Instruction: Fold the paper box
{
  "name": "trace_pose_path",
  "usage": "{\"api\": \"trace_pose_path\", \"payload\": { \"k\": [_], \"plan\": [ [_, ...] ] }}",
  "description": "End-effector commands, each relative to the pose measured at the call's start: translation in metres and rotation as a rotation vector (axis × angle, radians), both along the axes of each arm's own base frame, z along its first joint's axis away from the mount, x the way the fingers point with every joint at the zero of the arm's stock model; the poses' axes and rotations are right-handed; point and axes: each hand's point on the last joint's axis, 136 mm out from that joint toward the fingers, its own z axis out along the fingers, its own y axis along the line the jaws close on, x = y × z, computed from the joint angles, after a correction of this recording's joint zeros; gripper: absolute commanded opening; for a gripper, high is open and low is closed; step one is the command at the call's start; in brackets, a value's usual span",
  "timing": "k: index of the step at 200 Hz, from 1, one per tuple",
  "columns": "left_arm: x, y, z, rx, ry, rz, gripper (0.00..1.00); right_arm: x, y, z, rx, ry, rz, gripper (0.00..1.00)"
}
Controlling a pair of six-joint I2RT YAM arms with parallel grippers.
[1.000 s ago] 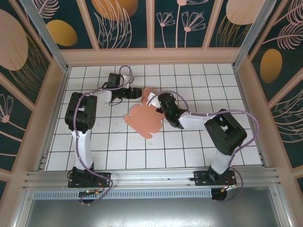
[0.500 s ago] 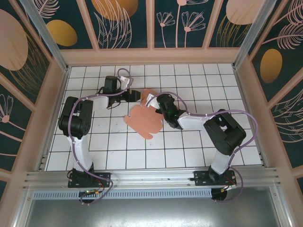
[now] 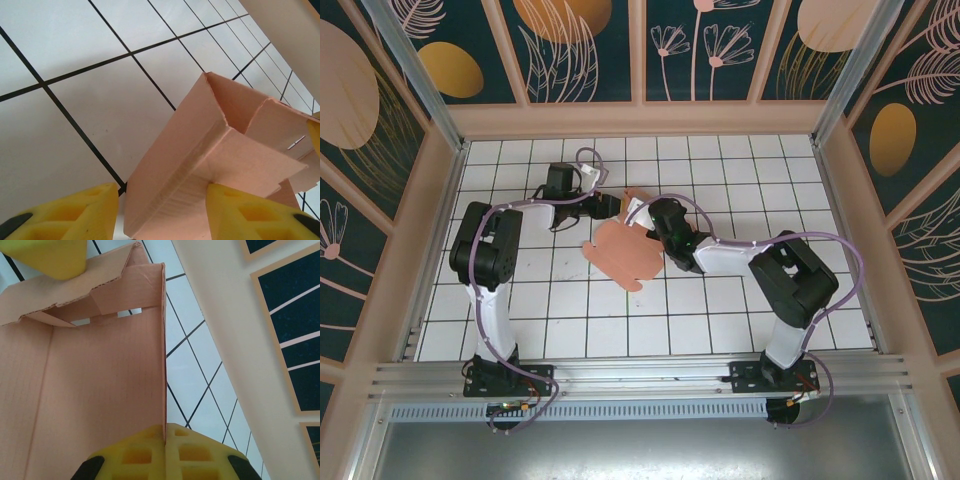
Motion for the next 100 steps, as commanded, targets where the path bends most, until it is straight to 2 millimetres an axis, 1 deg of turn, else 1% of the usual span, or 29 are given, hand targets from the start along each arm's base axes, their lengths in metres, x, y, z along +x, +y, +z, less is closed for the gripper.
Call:
{"api": "trace_pose_path", "payload": {
  "k": [1, 46, 100],
  "plan": [
    [0.002, -0.004, -0.002, 0.005, -0.014, -0.021, 0.45, 0.002, 0.011, 0.007, 0.018, -0.019, 0.011, 0.0],
    [-0.002, -0.009, -0.006, 0.016, -0.035, -0.046, 0.43, -0.001, 0.016, 0.006, -0.009, -0.024, 0.022, 0.0],
    [-0.004, -0.01, -0.012, 0.033, -0.03, -0.051, 0.43, -0.003, 0.017, -0.005, -0.093, -0.056, 0.023, 0.0]
  ]
}}
